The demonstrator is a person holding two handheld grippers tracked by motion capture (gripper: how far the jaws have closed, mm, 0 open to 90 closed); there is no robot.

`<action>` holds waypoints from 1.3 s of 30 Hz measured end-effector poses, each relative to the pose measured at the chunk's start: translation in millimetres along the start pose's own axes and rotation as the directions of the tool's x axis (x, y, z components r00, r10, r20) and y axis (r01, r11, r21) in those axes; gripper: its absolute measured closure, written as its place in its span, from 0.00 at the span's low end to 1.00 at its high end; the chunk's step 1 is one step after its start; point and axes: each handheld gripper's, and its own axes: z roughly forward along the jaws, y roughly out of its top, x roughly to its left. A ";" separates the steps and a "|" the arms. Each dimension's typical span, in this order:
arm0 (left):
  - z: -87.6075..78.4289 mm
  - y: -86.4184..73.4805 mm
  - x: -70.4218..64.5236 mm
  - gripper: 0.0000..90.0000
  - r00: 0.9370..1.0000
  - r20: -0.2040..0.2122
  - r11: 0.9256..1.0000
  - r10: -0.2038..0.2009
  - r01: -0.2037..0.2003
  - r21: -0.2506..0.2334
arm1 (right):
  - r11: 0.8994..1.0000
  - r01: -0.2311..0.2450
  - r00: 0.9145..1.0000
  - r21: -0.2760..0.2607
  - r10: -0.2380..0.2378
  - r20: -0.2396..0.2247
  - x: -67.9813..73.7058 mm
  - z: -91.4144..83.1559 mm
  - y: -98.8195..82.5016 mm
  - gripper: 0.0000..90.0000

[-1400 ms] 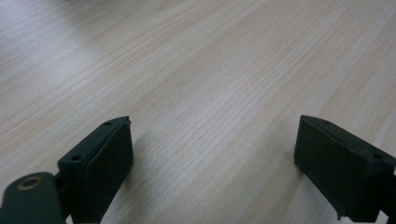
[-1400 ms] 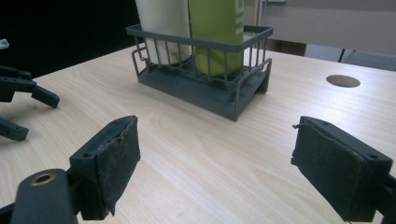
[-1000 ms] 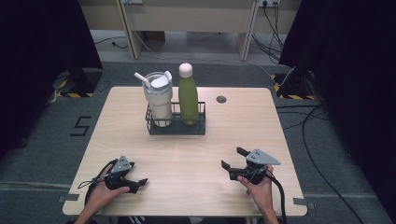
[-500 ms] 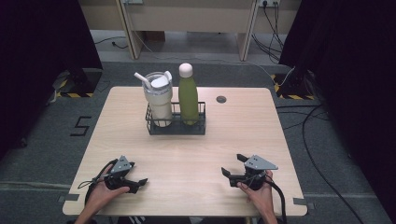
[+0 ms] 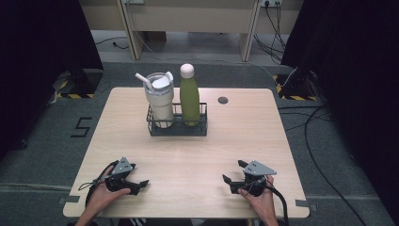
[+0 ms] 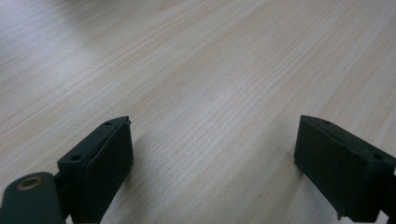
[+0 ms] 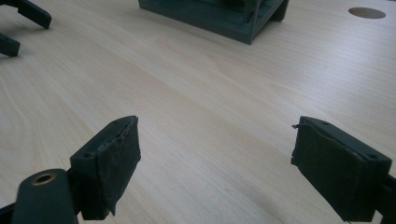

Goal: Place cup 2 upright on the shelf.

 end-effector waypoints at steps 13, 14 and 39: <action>0.0 0.0 0.0 0.12 1.000 0.000 1.000 0.000 0.000 0.000 | 0.997 0.011 1.000 0.081 -0.011 0.001 3.9 -2.9 -8.2 0.17; 0.0 0.0 0.0 0.12 1.000 0.000 1.000 0.000 0.000 -0.001 | 0.996 0.017 1.000 0.085 -0.017 -0.001 4.1 -3.1 -8.5 0.17; 0.0 -0.1 -0.2 0.12 1.000 -0.001 1.000 0.000 0.000 -0.001 | 0.963 0.046 0.999 0.267 -0.045 -0.010 7.5 1.6 -12.0 0.11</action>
